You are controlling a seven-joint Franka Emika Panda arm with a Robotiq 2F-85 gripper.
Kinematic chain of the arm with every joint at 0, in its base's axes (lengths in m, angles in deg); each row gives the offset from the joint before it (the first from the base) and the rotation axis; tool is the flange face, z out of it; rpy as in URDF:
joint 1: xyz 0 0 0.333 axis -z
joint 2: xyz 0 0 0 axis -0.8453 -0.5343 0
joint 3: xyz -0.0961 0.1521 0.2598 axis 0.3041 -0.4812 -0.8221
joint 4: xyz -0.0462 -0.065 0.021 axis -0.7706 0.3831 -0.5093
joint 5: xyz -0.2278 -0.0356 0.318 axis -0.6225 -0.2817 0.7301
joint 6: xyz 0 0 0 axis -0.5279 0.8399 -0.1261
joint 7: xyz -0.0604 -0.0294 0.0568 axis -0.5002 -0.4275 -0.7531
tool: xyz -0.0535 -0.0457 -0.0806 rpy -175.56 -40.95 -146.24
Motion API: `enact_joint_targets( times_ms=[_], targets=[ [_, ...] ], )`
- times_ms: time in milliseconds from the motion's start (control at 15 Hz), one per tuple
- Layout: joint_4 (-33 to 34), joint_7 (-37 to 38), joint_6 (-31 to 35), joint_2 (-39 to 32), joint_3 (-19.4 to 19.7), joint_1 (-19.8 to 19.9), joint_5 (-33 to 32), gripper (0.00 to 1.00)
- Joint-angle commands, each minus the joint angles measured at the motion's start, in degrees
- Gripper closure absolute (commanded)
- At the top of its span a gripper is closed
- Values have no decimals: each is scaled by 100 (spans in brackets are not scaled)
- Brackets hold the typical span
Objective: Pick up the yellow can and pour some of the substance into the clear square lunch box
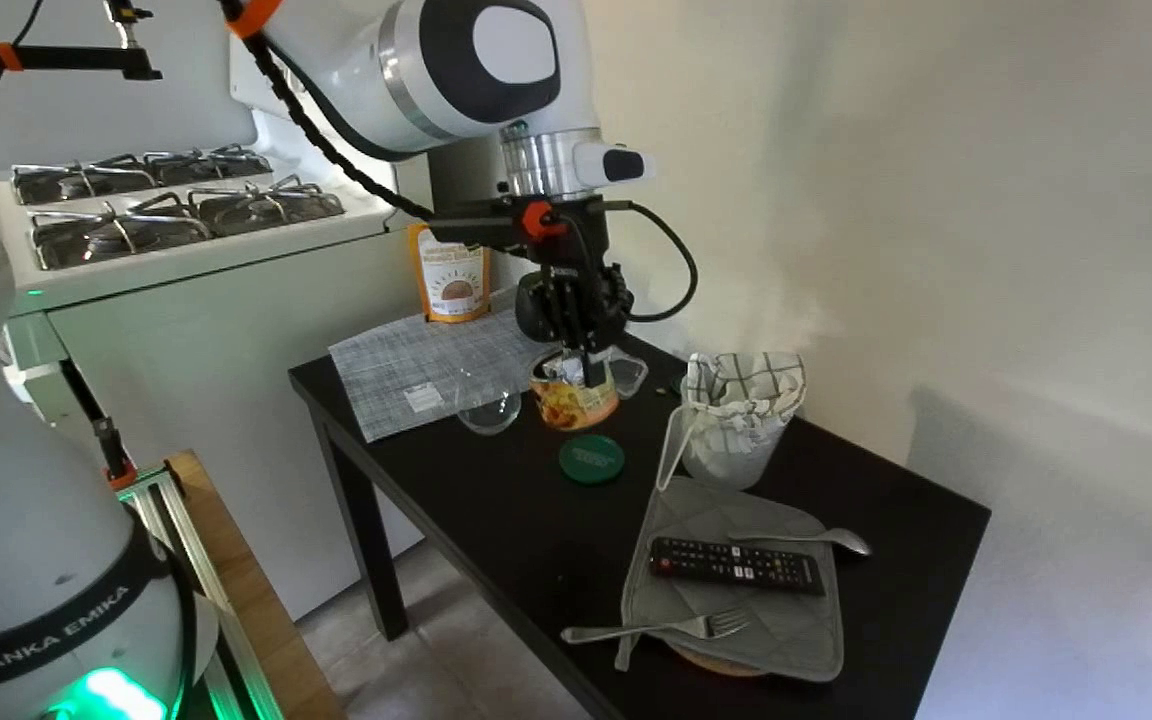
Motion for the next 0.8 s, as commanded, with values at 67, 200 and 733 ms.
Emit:
enact_joint_targets(
  times_ms=[67, 200, 733],
  targets=[
    [94, -3, -534, 178, -211, -168, 115, 96],
    [75, 100, -417, 126, -227, -173, 57, 83],
    [538, 992, -809, -65, -538, -202, -182, 96]
  ],
)
